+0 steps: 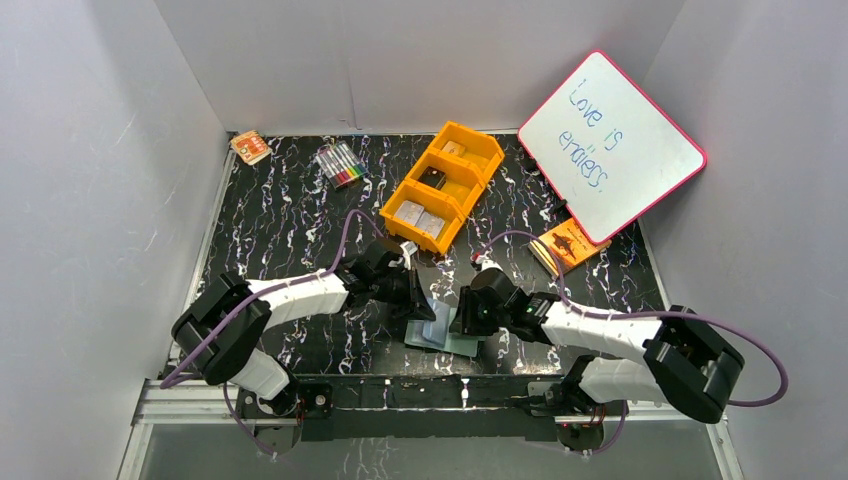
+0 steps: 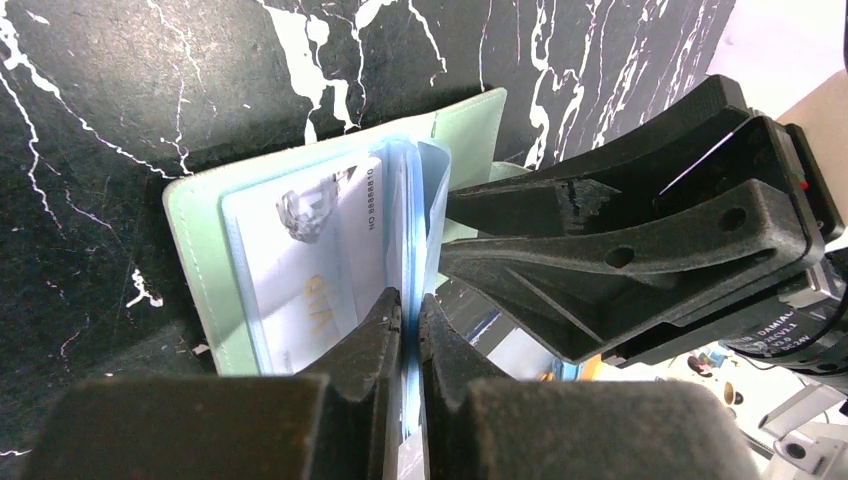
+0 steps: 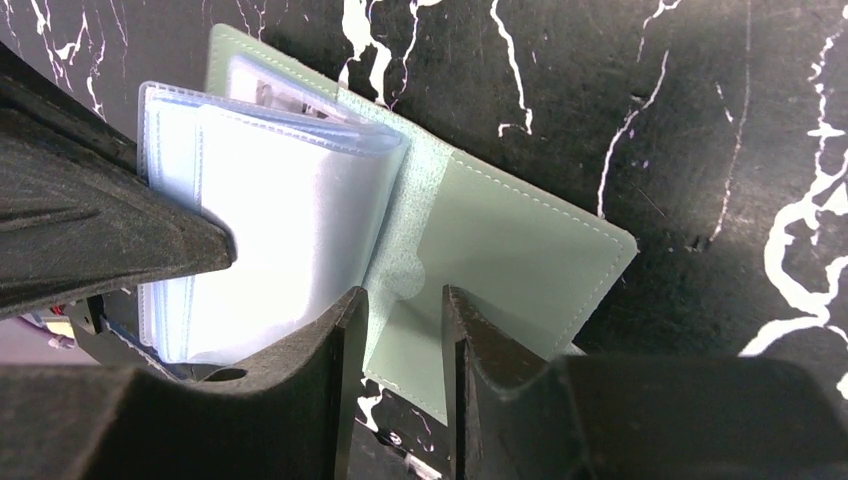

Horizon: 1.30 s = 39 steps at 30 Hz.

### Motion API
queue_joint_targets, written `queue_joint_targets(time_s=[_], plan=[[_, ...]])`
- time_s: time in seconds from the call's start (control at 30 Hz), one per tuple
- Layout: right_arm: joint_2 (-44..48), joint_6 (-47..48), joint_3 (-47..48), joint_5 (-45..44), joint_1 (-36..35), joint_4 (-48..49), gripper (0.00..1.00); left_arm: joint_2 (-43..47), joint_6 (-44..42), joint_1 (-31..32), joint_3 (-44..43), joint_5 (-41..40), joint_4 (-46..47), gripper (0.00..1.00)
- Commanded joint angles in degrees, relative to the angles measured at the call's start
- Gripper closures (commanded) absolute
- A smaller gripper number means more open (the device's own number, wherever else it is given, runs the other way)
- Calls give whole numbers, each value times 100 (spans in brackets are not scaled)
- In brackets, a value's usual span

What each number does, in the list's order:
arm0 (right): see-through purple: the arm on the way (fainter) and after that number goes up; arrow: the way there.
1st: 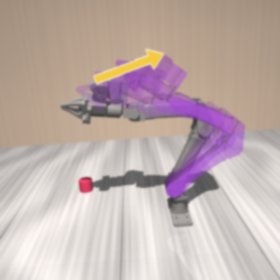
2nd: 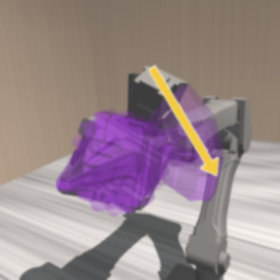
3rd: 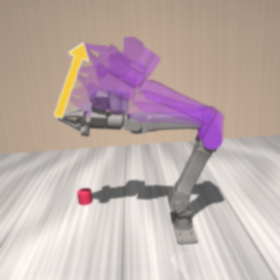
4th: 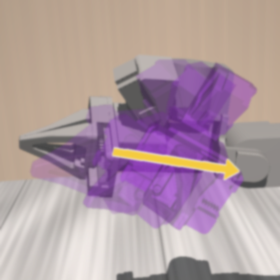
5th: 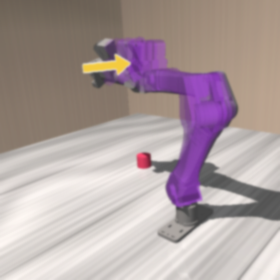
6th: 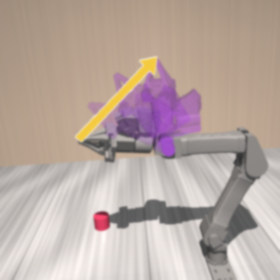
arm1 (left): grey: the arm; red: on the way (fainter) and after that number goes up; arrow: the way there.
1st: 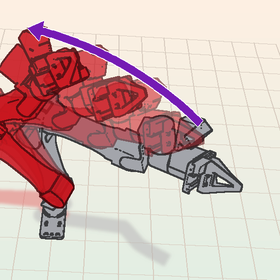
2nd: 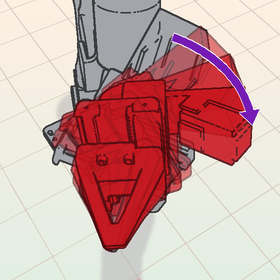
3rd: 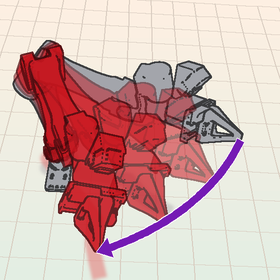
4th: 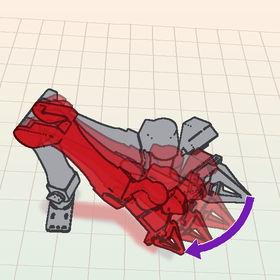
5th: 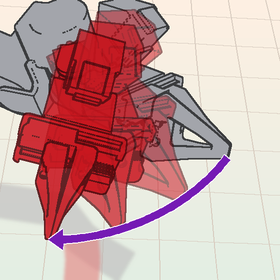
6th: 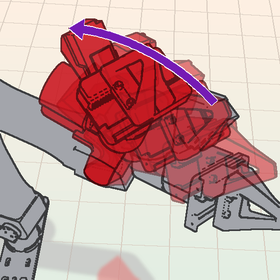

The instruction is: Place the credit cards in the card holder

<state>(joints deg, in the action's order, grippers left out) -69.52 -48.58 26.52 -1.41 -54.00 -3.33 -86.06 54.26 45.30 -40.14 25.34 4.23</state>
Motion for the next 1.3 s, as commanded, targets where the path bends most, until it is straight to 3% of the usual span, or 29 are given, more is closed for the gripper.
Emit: queue_joint_targets(time_s=[0.0, 0.2, 0.5, 0.67, 0.83, 1.0, 1.27], plan=[[355, -122, -33, -126, 25, -296, 56, 185, 76, 37, -121, 59, 8, 100], [815, -77, -103, 386, 26, -122, 40, 371, -25, 36, -353, -494, -1244, 100], [799, 97, 279, 842, 8, 246, 38, 632, -112, 39, -692, -1540, -2668, 100], [132, 423, 1002, 897, -236, -38, 38, 407, -77, 90, -867, -1598, -2782, 100], [-232, 127, 924, 925, -243, 504, 38, 233, -80, 163, -1077, -1548, -2780, 100], [-581, -195, 759, 839, -236, 757, 38, 309, -55, 172, -1145, -1381, -2729, 82], [-462, -513, 380, 483, -227, 793, 41, 584, 17, 173, -904, -934, -2139, 81]])
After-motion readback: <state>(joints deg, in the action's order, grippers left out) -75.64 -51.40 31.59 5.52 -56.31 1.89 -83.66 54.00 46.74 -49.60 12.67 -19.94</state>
